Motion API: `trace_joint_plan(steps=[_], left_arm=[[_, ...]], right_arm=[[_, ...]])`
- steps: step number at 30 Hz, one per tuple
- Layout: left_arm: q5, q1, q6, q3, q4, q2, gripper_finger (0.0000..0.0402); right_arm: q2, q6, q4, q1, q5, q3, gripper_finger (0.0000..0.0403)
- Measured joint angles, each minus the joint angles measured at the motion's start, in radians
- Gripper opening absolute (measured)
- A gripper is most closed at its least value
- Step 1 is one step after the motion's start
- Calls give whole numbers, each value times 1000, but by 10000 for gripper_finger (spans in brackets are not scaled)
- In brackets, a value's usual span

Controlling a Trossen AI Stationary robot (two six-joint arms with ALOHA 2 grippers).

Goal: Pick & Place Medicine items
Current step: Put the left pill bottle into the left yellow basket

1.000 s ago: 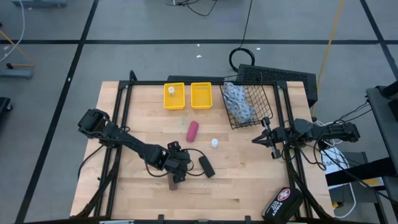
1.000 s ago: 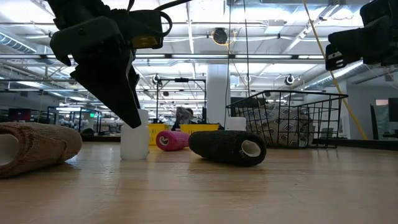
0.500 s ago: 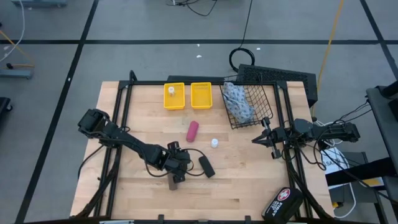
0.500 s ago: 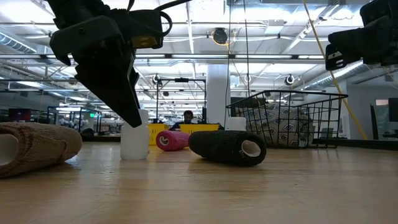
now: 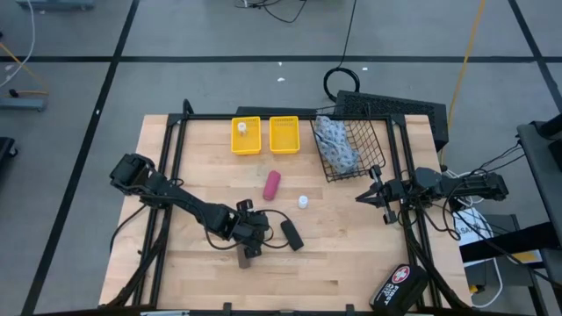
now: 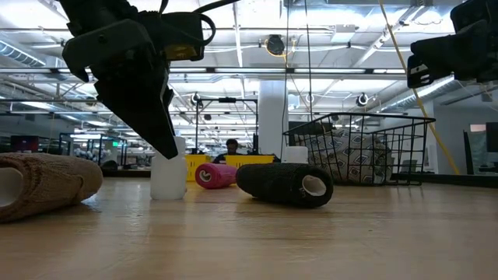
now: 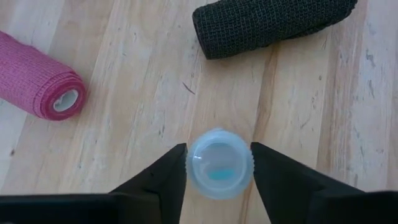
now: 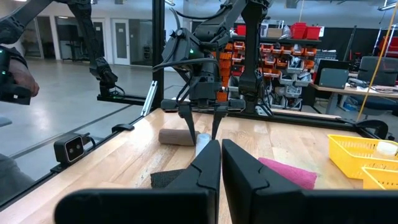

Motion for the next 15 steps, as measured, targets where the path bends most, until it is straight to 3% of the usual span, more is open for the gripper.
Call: trace_joint_plan(steps=[7, 15], left_arm=[[-2, 0, -1, 1, 2, 0, 160], [-3, 0, -4, 1, 4, 0, 175]], right_arm=[[0, 0, 0, 0, 0, 0, 8], [0, 0, 0, 0, 0, 0, 8]])
